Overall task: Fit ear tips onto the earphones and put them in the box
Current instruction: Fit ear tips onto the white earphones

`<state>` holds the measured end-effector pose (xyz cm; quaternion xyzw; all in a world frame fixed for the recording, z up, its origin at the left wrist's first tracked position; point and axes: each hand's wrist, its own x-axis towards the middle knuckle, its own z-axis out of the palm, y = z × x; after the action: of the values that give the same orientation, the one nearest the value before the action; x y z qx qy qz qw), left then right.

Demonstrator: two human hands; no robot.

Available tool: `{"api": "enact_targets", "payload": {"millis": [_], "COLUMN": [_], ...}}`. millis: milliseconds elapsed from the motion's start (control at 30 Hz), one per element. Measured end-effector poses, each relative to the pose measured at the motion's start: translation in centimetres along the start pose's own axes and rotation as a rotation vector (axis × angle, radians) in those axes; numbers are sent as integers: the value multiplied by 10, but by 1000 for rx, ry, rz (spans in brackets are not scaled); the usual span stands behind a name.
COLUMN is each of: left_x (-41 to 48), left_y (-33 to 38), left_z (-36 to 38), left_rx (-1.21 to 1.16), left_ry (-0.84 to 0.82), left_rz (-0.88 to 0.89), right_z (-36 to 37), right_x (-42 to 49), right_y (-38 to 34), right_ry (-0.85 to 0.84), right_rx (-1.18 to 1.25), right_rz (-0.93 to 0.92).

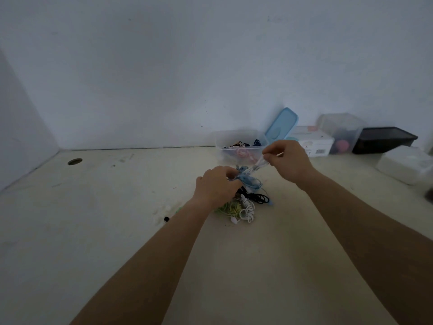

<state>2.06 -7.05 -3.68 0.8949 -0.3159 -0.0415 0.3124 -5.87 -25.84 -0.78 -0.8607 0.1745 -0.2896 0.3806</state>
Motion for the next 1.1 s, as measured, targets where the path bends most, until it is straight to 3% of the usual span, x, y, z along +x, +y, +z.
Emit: {"api": "enact_targets", "payload": {"millis": [133,333,567,767,967,1100], "left_x": [0,-2,-3,-3,-3,-4], "left_y": [-5,-7,-4,-8,-12,-15], "left_z": [2,1,-3,-6,-9,-9], "left_rx": [-201,-173,-153,-220,-415,-360], "left_ry": [29,7,-2,182,273,254], "left_rz": [-68,-113,-114,-111,-174,-171], "right_z": [-2,-3,0,0,-3,-7], "right_x": [2,3,3,2,1,-2], "right_y": [-7,-20,-43,-58,-58,-60], "right_ry": [104,235,259,272,347,300], "right_rx": [103,228,373,465,501,653], "right_rz": [19,30,27,45,147,241]}}
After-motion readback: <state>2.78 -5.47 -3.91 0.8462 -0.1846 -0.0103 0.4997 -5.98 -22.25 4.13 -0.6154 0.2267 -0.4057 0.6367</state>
